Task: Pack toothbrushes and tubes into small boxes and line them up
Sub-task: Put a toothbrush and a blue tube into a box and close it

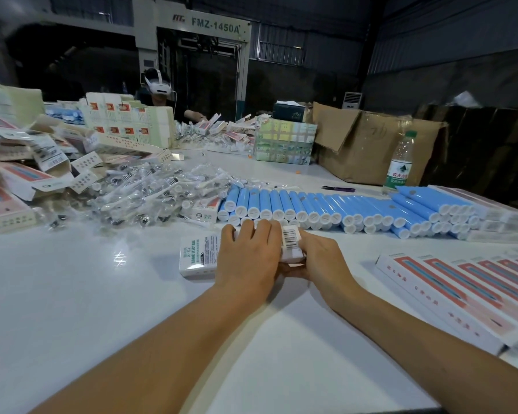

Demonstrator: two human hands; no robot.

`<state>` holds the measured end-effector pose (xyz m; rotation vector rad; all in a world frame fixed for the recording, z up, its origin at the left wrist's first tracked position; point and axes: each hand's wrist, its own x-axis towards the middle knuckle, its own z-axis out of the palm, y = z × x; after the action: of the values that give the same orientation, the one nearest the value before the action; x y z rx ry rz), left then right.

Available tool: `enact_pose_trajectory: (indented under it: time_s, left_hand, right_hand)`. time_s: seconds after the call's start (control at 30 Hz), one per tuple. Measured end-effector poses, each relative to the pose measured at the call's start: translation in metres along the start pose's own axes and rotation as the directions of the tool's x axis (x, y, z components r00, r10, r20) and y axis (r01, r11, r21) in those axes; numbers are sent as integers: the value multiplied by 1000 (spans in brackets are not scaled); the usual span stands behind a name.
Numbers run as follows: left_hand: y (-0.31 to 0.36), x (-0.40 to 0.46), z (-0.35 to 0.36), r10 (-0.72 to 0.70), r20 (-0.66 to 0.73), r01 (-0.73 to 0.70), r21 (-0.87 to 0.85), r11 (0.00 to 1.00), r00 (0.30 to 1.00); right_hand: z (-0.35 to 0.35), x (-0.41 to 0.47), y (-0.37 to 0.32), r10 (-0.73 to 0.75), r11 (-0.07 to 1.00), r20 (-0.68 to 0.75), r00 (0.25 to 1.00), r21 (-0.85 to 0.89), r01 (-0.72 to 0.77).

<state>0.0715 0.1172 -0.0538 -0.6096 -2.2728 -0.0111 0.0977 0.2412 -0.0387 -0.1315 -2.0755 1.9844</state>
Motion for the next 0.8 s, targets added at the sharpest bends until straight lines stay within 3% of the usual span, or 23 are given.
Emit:
enact_pose_trajectory:
  time_s: [0.13, 0.23, 0.33, 0.5, 0.67, 0.8]
  left_hand:
    - [2, -1, -4, 4, 31, -5, 38, 999, 1000]
    - [3, -1, -4, 28, -23, -27, 48, 998, 999]
    - [2, 0, -2, -13, -32, 15, 40, 999, 999]
    - [-1, 2, 2, -103, 10, 103, -27, 994, 995]
    - [-1, 0, -2, -55, -6, 56, 78, 995, 998]
    - [-3, -1, 1, -7, -72, 13, 84, 996, 997]
  right_hand:
    - [-2, 1, 4, -121, 951, -38, 992, -290, 104]
    - [-2, 1, 6, -211, 866, 29, 977, -459, 201]
    - [-3, 2, 6, -249, 836, 34, 968, -498, 233]
    - [-8, 5, 7, -282, 876, -145, 948, -441, 193]
    - [2, -1, 16, -447, 693, -69, 892, -657, 296]
    - [1, -2, 18, -462, 699, -70, 884, -642, 315]
